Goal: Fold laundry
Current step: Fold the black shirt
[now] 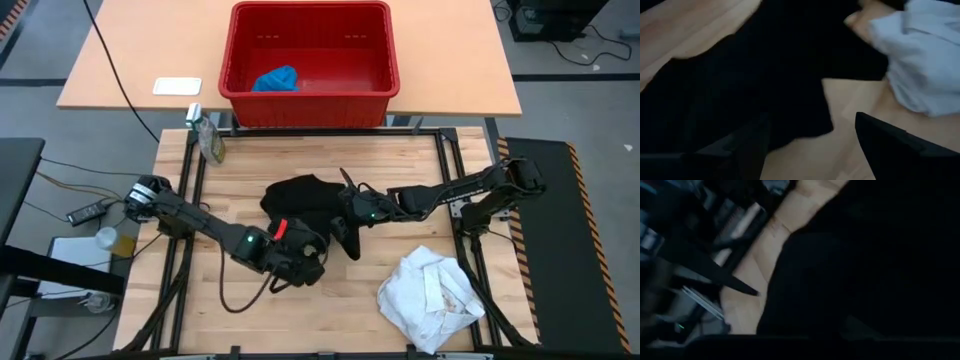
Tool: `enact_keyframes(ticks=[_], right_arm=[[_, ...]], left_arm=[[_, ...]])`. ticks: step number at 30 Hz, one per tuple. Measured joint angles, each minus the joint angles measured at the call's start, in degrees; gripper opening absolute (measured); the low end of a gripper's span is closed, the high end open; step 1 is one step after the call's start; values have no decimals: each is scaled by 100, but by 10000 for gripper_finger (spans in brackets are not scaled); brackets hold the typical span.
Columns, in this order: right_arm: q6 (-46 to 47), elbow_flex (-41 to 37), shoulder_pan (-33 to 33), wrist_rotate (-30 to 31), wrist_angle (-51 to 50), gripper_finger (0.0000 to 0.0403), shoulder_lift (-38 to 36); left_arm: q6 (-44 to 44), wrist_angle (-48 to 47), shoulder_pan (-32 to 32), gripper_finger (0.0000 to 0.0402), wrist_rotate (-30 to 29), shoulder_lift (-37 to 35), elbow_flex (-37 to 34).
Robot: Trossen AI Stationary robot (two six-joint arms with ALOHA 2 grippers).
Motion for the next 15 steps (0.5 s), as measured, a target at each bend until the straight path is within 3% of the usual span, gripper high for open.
enact_keyframes(ticks=[6, 15], right_arm=[[854, 0, -140, 11, 355, 15, 5], [2748, -4, -248, -175, 759, 15, 13]], left_arm=[[-884, -474, -633, 291, -1232, 551, -4], [-798, -1435, -1024, 291, -2677, 997, -7]])
